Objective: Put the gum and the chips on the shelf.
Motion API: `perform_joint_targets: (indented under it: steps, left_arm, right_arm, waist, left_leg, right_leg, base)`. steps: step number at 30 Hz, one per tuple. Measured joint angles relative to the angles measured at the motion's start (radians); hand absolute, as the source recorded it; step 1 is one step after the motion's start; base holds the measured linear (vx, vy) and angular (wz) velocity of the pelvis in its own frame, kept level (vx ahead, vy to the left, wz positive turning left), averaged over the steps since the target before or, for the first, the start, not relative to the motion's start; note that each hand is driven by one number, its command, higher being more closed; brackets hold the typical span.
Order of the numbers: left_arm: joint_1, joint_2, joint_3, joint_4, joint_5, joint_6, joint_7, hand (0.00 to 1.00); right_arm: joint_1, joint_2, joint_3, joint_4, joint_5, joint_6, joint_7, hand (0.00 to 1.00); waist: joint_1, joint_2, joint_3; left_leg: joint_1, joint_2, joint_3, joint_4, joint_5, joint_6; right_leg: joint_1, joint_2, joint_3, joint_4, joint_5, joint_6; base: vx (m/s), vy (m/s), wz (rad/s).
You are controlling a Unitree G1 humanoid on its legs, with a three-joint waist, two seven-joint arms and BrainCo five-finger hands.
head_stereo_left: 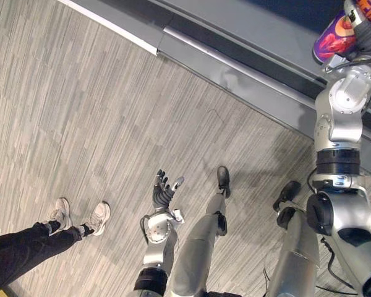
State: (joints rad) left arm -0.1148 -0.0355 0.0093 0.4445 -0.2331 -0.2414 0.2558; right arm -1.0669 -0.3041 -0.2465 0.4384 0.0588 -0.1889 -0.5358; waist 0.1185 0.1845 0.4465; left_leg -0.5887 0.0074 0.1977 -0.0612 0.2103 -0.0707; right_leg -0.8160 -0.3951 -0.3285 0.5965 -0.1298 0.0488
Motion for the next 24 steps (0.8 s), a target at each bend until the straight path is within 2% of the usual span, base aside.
perform_joint_targets:
  steps: [1,2,15,24]
  left_arm:
    - [0.0,0.0,0.0,0.0,0.0,0.0,0.0,0.0]
    - [0.0,0.0,0.001,0.0,0.0,0.0,0.0,0.0]
    - [0.001,-0.001,0.002,0.0,-0.001,0.0,-0.005,0.0]
    - [0.002,-0.002,0.006,0.0,-0.001,0.0,-0.006,0.0]
  right_arm:
    - [0.0,0.001,0.0,0.0,0.0,0.0,0.0,1.0]
    - [0.0,0.004,0.0,0.0,0.0,0.0,0.0,0.0]
    - [0.043,0.02,0.021,0.009,0.02,0.001,0.022,0.0]
    - [0.104,0.105,0.07,0.008,0.019,0.002,0.023,0.0]
  waist:
    - [0.0,0.0,0.0]
    - [0.0,0.0,0.0]
    - [-0.001,-0.002,-0.001]
    - [-0.004,-0.004,-0.001]
  left_leg:
    - [0.0,0.002,0.006,0.001,0.0,0.0]
    - [0.0,0.004,0.008,0.002,0.0,0.0]
    - [-0.003,0.009,0.012,0.002,0.0,0.0]
    - [-0.002,0.035,0.03,0.027,-0.007,-0.003]
  right_leg:
    - [0.0,0.001,0.0,0.0,0.0,0.0]
    - [0.0,0.003,0.0,0.0,0.0,0.0]
    - [-0.005,0.009,0.002,-0.001,-0.001,-0.001]
    - [0.001,0.036,0.011,-0.014,0.001,-0.003]
  base:
    - [-0.01,-0.032,-0.03]
    - [-0.01,-0.033,-0.03]
    - [0.0,-0.006,-0.01]
    - [-0.01,-0.035,-0.08]
